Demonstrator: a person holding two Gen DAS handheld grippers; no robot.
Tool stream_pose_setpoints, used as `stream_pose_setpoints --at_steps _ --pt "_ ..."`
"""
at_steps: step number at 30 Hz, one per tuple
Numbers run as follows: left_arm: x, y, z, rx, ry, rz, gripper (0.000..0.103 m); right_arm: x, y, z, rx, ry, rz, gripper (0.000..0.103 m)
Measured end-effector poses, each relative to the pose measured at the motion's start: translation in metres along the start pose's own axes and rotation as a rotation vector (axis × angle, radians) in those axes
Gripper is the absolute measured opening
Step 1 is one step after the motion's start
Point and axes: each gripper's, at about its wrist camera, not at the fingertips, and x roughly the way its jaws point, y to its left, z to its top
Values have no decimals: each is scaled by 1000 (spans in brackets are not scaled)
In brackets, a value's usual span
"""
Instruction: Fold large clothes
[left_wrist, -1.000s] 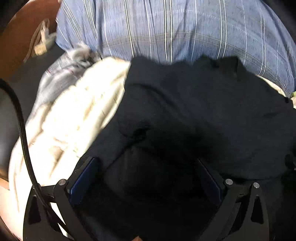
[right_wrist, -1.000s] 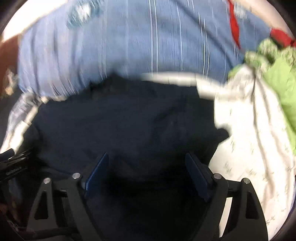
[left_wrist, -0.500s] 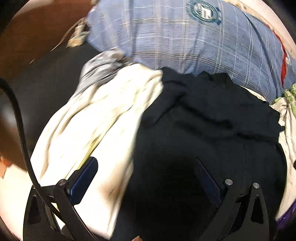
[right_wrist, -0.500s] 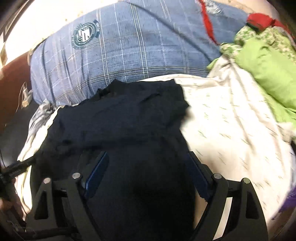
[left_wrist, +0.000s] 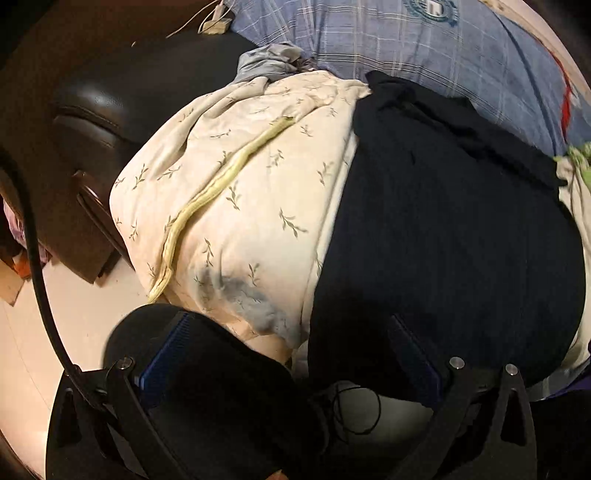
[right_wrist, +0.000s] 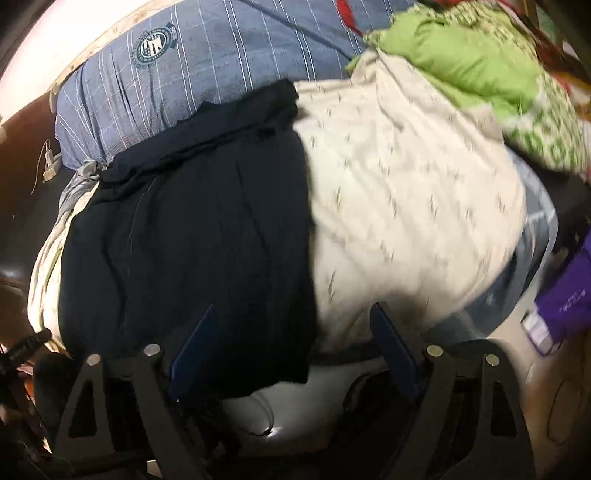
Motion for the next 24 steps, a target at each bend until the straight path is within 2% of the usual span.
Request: stream_pose_setpoints --at_steps 3,6,9,10,15,18,21,24 --pt "10 -14 -8 76 -12 15 103 15 3 -10 -27 0 -5 85" --pt "29 -22 -13 143 22 3 103 27 2 -19 -23 15 -13 85" --pt "38 -17 -13 94 46 -102 103 36 -4 -20 19 21 16 85" --pt "42 -11 -12 49 62 -160 103 37 -5 -21 32 20 26 85" --pt "54 4 -8 -31 105 -225 103 46 0 -21 34 29 99 85" --pt "61 -1 -4 -22 126 -260 103 58 10 -21 3 58 104 85" --pt "55 -14 -2 23 110 -297 102 66 19 -20 -29 80 134 83" --pt "53 -28 -3 93 98 -305 100 68 19 -17 -25 92 118 70"
